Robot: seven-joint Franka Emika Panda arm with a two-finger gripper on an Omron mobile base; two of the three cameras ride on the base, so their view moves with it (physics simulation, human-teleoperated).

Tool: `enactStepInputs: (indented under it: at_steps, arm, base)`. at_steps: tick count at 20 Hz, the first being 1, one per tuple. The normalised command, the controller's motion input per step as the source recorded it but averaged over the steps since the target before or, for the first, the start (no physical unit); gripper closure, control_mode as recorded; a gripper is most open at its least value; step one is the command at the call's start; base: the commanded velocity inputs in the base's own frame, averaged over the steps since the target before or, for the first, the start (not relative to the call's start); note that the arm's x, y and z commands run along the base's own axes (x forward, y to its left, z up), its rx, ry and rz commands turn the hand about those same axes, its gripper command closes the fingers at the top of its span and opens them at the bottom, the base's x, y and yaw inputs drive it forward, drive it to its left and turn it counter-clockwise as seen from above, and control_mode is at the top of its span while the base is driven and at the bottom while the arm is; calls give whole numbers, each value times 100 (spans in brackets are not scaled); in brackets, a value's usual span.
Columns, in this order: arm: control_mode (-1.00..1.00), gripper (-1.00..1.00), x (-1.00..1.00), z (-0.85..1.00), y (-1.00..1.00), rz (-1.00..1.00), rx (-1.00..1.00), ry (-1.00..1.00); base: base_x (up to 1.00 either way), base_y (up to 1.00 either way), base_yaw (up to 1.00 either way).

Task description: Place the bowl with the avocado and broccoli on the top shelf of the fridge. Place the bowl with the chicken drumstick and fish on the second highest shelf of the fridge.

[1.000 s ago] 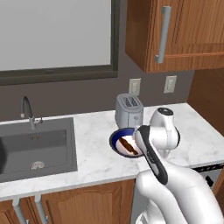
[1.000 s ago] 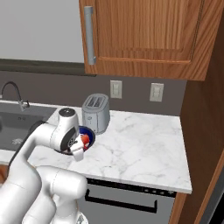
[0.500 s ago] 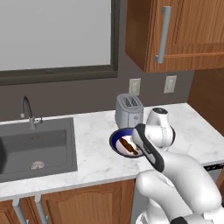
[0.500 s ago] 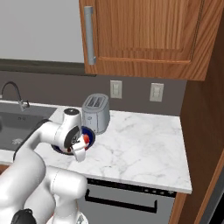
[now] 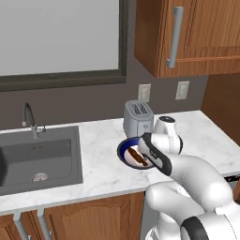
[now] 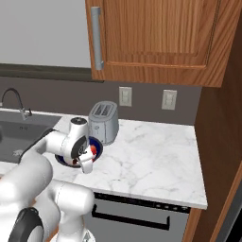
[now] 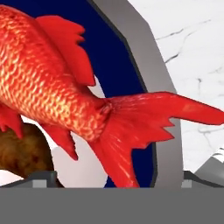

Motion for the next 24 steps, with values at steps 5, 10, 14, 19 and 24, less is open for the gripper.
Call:
enactStepInputs:
  at_steps: [5,10,14,19,24]
  arm:
    - [-100,-100,6,-16,1,0,0,0]
    - [-100,100,12,-16,1,0,0,0]
    - [-100,100,2,0,1,0,0,0]
    - [-100,100,0,0,0,0,0,0]
    - [-100,100,-18,3,1,-3,0,0]
  base:
    - [0,0,0]
    - [0,0,0]
    - [0,0,0]
    - [0,0,0]
    - [0,0,0]
